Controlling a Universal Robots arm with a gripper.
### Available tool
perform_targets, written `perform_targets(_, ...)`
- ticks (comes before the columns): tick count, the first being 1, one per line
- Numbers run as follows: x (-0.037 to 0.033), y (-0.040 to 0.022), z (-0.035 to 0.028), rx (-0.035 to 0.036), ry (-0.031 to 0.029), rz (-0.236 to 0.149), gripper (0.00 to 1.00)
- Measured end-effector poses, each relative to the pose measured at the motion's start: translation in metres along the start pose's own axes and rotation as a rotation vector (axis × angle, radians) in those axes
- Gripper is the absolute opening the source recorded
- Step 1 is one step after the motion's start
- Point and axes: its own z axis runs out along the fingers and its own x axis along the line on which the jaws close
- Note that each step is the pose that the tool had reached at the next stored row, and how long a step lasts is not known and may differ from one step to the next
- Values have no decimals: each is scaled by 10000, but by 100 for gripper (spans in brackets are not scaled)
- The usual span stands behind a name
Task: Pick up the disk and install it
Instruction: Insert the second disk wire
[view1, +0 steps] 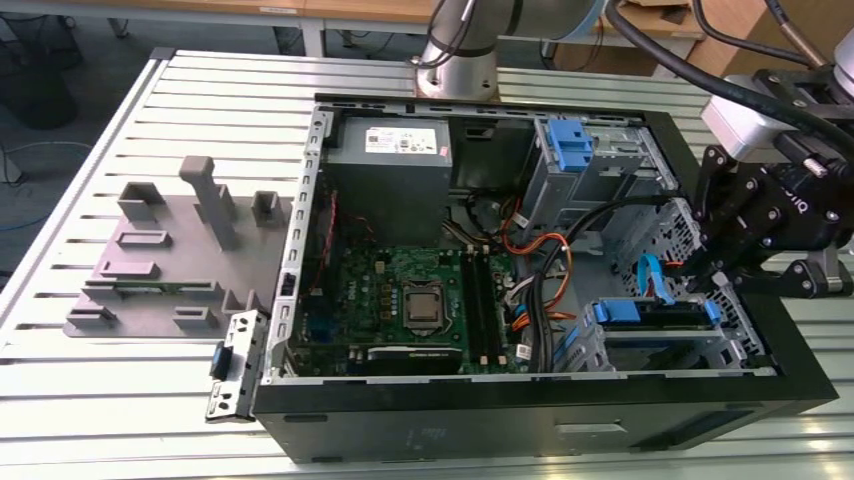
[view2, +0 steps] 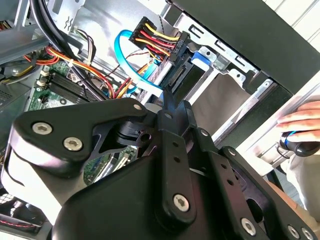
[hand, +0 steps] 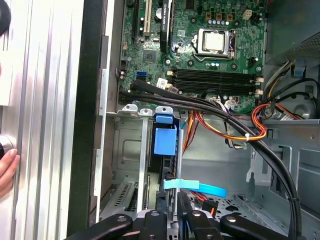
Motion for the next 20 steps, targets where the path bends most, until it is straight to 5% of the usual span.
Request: perform_targets(20,5,-106,-17,0,0,-1,24)
